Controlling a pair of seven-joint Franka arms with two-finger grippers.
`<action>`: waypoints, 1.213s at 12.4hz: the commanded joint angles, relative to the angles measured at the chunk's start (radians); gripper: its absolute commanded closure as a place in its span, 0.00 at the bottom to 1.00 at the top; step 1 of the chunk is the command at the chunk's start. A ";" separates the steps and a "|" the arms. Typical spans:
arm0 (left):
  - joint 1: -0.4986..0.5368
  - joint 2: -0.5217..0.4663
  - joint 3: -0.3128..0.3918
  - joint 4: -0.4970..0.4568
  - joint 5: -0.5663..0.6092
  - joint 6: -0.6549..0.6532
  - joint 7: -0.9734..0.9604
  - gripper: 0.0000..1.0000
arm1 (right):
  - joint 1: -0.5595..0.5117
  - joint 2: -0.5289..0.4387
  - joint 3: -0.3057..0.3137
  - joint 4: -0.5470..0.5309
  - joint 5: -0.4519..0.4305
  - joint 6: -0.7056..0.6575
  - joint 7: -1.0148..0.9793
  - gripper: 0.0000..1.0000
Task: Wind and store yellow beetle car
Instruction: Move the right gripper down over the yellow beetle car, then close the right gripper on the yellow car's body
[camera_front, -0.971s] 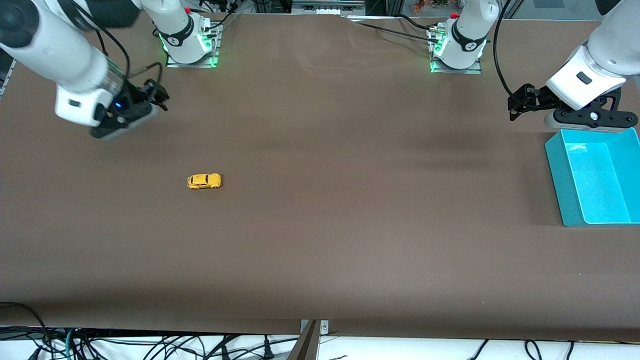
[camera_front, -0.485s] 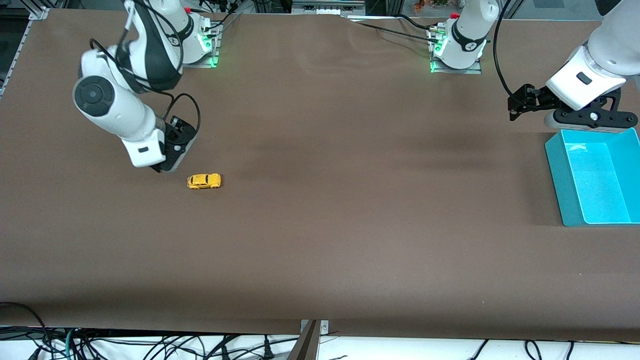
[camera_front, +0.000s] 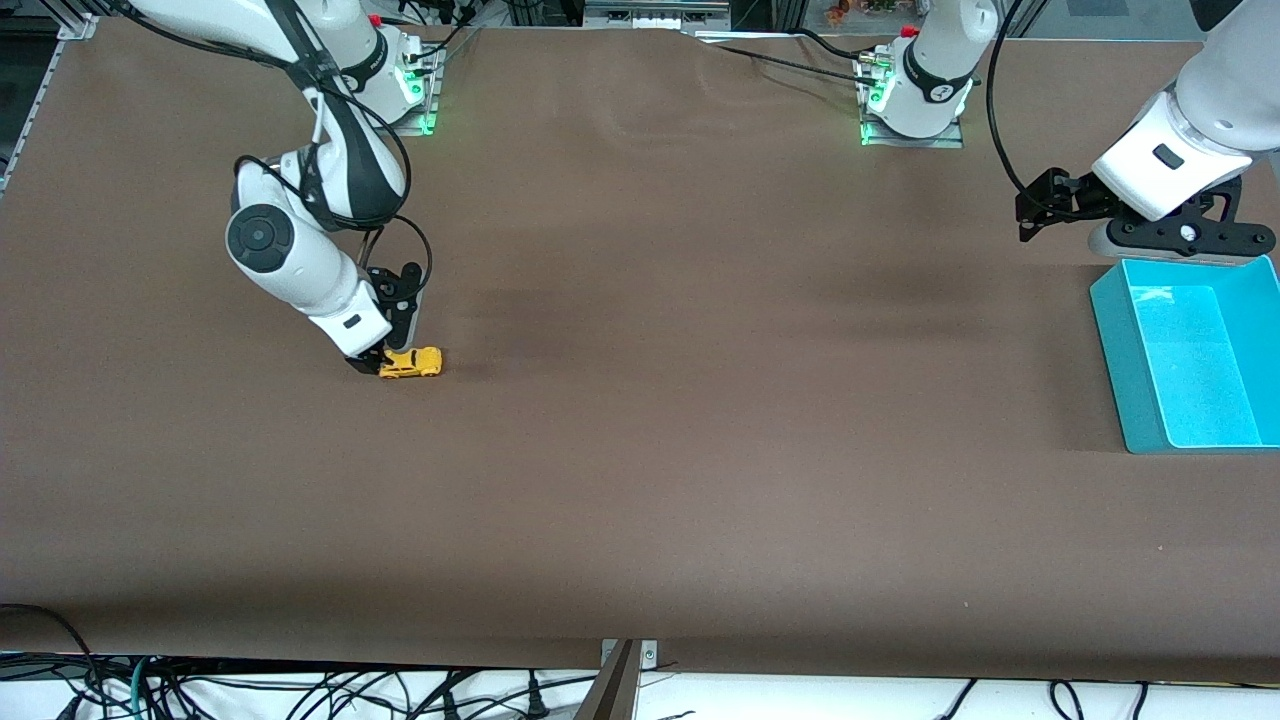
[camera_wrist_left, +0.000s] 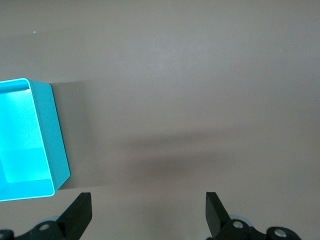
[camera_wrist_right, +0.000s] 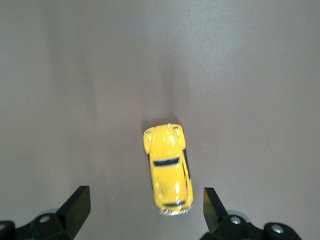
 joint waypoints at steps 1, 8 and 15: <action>0.002 0.011 0.002 0.027 -0.020 -0.019 0.003 0.00 | -0.007 0.029 0.008 -0.014 -0.001 0.077 -0.085 0.00; 0.002 0.011 0.002 0.027 -0.018 -0.019 0.003 0.00 | -0.029 0.113 0.008 -0.017 0.001 0.186 -0.163 0.00; 0.002 0.011 0.002 0.027 -0.018 -0.019 0.003 0.00 | -0.032 0.116 0.008 -0.032 0.008 0.196 -0.163 0.56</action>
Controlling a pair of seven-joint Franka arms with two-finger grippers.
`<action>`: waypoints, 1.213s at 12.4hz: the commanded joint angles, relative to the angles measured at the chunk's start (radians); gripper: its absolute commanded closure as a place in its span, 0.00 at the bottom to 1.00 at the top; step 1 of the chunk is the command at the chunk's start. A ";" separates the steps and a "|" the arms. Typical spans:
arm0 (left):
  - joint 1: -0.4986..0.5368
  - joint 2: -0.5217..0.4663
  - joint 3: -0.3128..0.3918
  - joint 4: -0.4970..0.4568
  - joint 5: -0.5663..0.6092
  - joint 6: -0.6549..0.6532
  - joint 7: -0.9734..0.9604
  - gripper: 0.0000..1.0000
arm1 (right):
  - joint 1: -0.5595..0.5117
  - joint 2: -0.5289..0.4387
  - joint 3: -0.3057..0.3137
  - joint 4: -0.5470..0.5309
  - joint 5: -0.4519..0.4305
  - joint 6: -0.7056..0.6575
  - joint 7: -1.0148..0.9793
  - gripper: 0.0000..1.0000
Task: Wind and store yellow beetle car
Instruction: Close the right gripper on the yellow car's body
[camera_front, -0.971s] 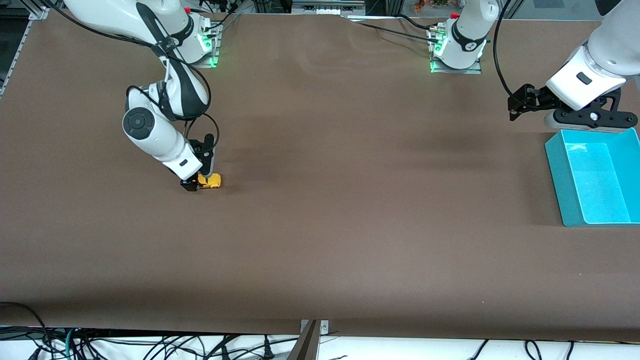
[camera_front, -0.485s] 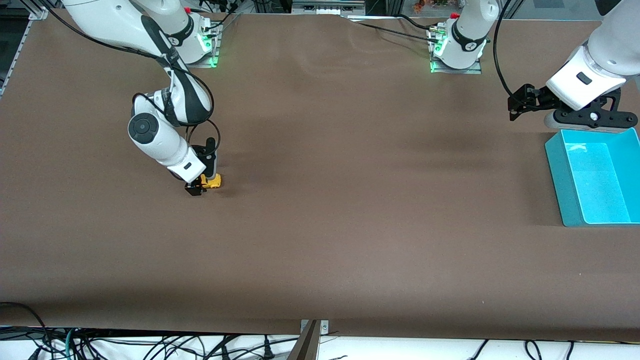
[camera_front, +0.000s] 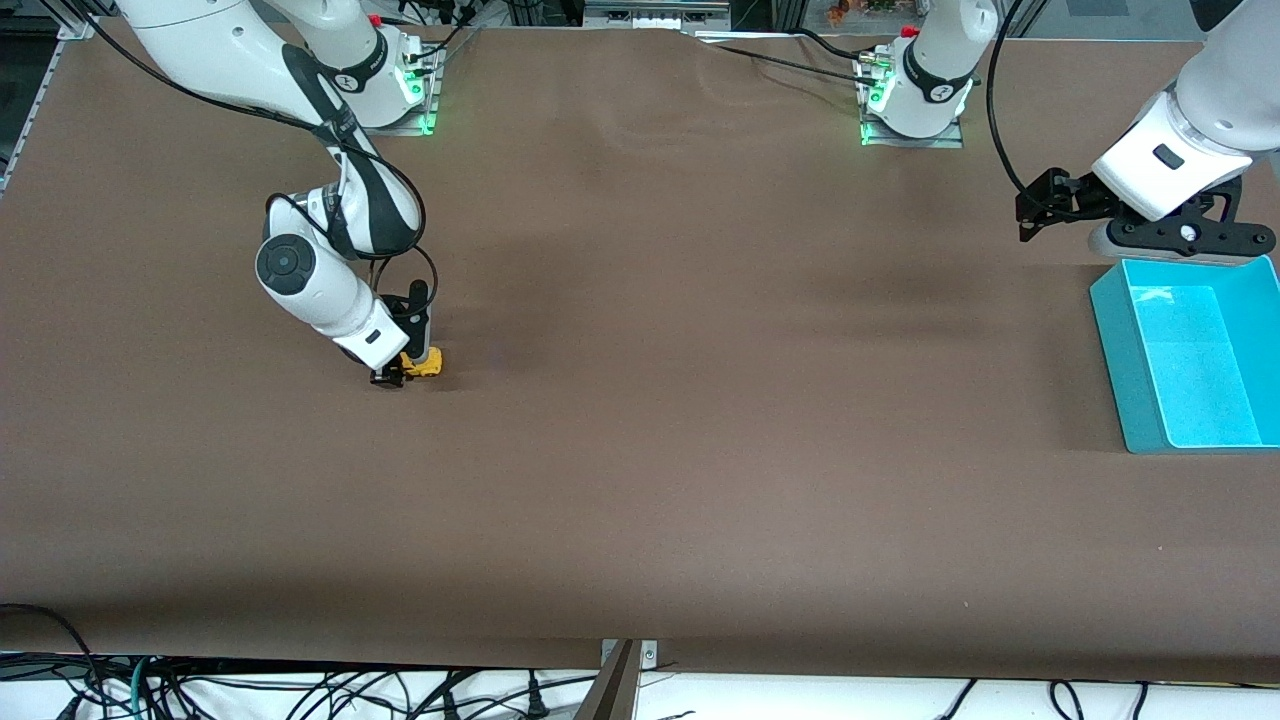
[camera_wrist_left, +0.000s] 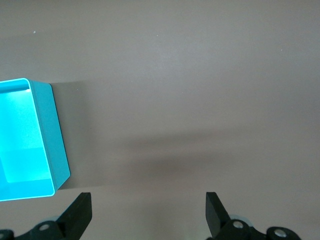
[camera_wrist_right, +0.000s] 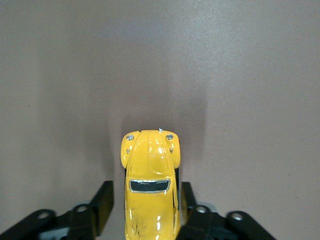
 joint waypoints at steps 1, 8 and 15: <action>0.004 0.011 0.002 0.027 -0.018 -0.019 0.003 0.00 | -0.009 -0.012 0.009 -0.027 0.010 0.024 -0.019 0.65; 0.004 0.011 0.002 0.027 -0.020 -0.019 0.003 0.00 | -0.045 -0.004 0.009 -0.034 0.010 0.030 -0.044 0.84; 0.004 0.011 0.002 0.027 -0.020 -0.019 0.003 0.00 | -0.157 -0.006 0.009 -0.067 0.020 0.027 -0.225 0.84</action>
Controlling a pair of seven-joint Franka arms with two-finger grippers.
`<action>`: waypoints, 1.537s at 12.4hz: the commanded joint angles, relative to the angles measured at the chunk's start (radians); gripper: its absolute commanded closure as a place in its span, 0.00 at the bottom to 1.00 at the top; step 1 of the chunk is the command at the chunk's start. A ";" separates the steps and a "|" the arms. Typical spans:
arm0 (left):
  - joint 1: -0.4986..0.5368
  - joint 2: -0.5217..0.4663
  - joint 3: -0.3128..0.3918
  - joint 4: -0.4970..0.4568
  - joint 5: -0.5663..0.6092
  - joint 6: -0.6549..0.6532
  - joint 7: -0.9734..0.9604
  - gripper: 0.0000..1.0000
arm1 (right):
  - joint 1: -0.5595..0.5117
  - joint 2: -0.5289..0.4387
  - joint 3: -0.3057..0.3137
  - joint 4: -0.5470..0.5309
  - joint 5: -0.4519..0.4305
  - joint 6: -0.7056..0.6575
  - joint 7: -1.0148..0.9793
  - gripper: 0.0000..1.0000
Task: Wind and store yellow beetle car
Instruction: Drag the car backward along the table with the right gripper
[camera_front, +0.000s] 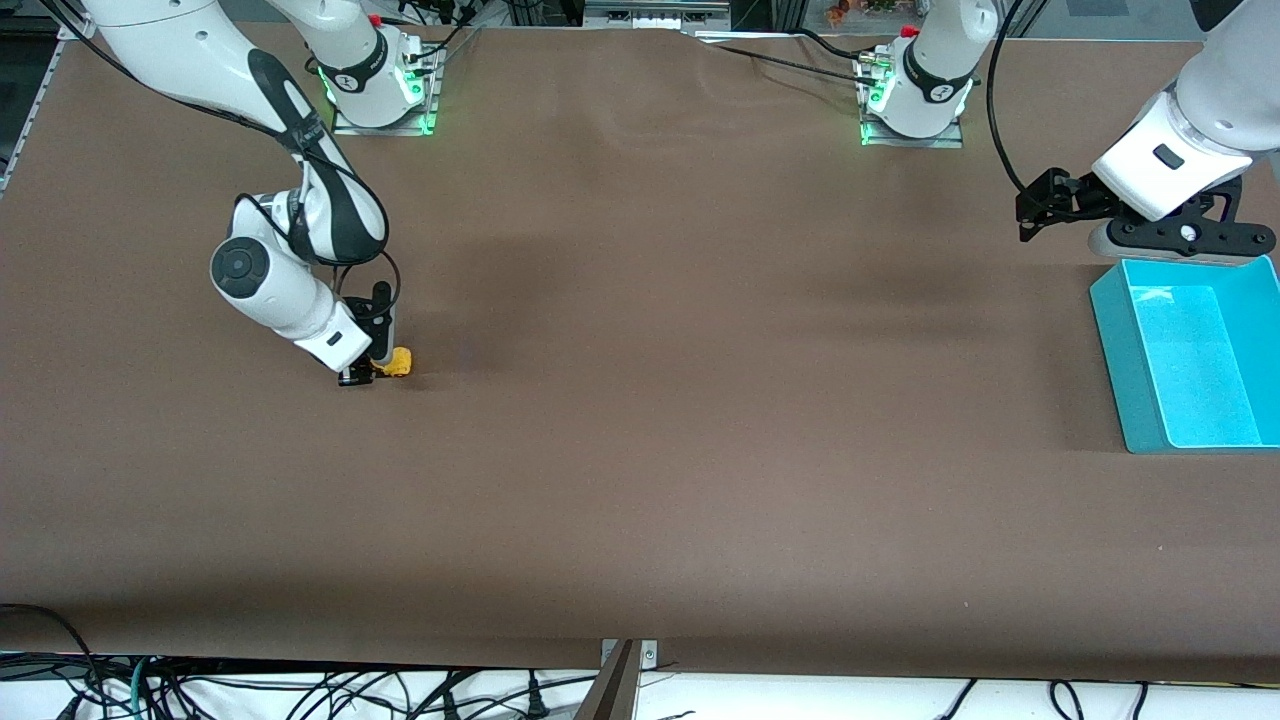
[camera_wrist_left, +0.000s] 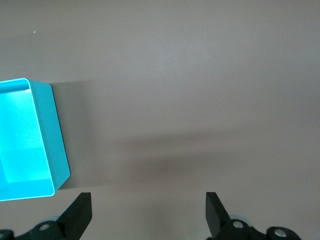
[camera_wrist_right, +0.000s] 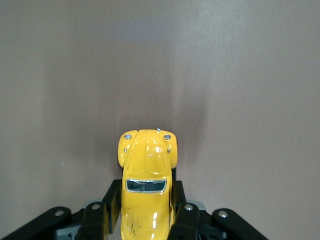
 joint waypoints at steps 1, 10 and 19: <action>0.004 0.011 0.001 0.027 -0.020 -0.019 0.003 0.00 | -0.054 0.002 0.009 -0.049 0.013 0.019 -0.095 0.84; 0.004 0.011 0.001 0.027 -0.020 -0.019 0.003 0.00 | -0.210 -0.001 0.003 -0.052 0.022 -0.014 -0.330 0.84; 0.004 0.011 0.001 0.027 -0.020 -0.019 0.003 0.00 | -0.273 0.001 -0.004 0.006 0.106 -0.070 -0.378 0.43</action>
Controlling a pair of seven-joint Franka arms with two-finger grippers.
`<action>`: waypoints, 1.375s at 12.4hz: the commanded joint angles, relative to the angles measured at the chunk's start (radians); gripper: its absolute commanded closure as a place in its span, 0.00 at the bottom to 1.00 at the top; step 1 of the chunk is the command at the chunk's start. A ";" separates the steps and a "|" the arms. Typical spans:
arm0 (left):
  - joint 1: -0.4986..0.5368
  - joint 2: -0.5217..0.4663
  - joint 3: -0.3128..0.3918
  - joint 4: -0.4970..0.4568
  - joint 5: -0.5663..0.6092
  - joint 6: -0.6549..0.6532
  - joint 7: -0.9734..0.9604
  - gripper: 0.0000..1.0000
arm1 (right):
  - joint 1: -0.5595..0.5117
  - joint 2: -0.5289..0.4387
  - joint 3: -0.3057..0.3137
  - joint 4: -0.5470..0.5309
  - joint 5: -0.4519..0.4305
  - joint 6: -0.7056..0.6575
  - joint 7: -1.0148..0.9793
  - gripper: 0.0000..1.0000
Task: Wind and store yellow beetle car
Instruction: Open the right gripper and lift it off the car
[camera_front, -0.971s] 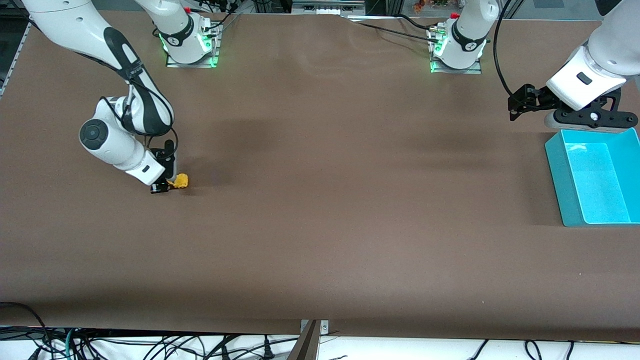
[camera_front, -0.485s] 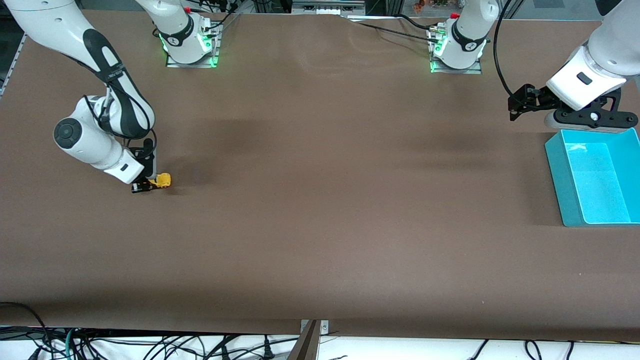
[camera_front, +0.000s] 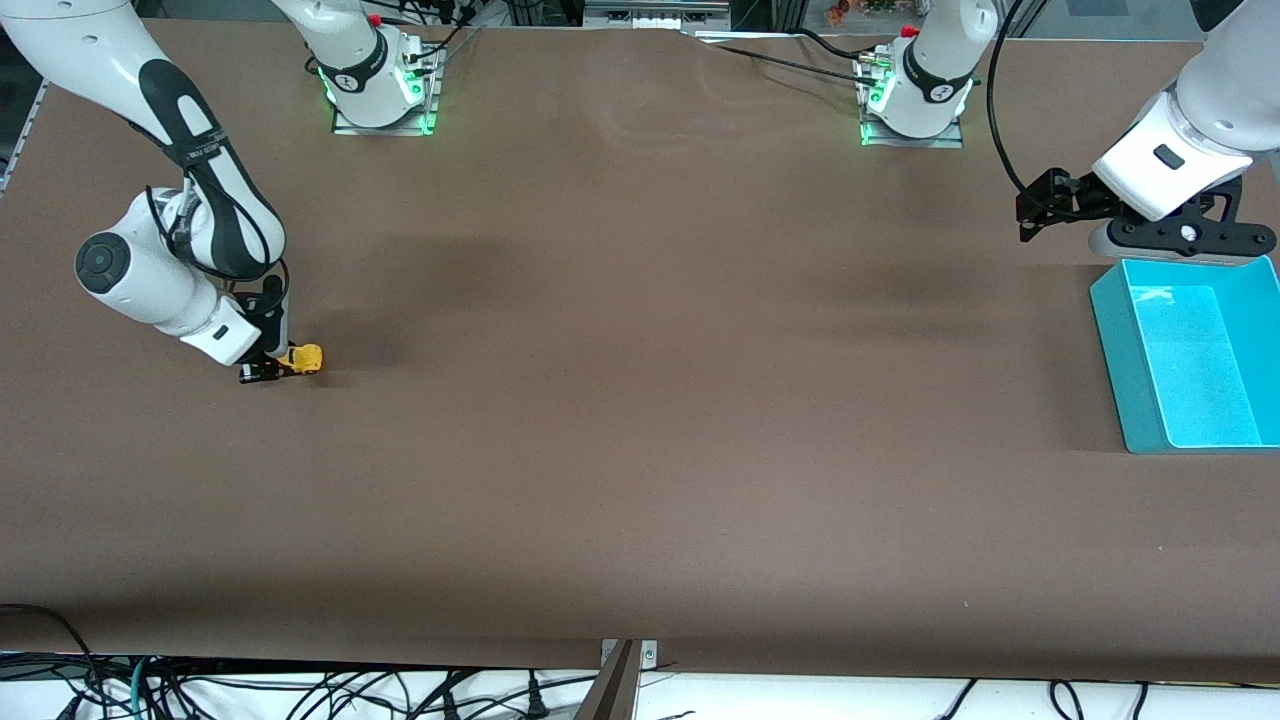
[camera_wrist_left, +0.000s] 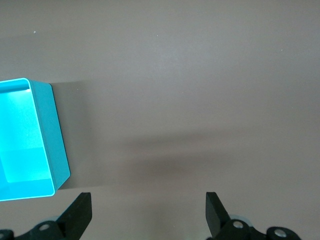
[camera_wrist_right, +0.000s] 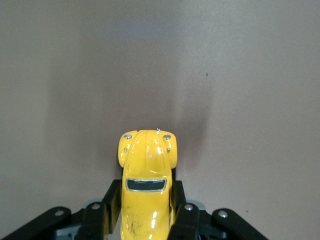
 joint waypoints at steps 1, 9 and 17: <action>0.003 0.011 0.001 0.027 -0.020 -0.019 0.003 0.00 | -0.012 0.004 0.004 0.027 0.062 -0.072 -0.002 0.00; 0.003 0.011 0.001 0.027 -0.020 -0.019 0.003 0.00 | 0.057 -0.100 0.084 0.325 0.005 -0.492 0.364 0.00; 0.003 0.011 0.003 0.027 -0.020 -0.019 0.003 0.00 | 0.177 -0.387 0.061 0.359 0.022 -0.682 1.047 0.00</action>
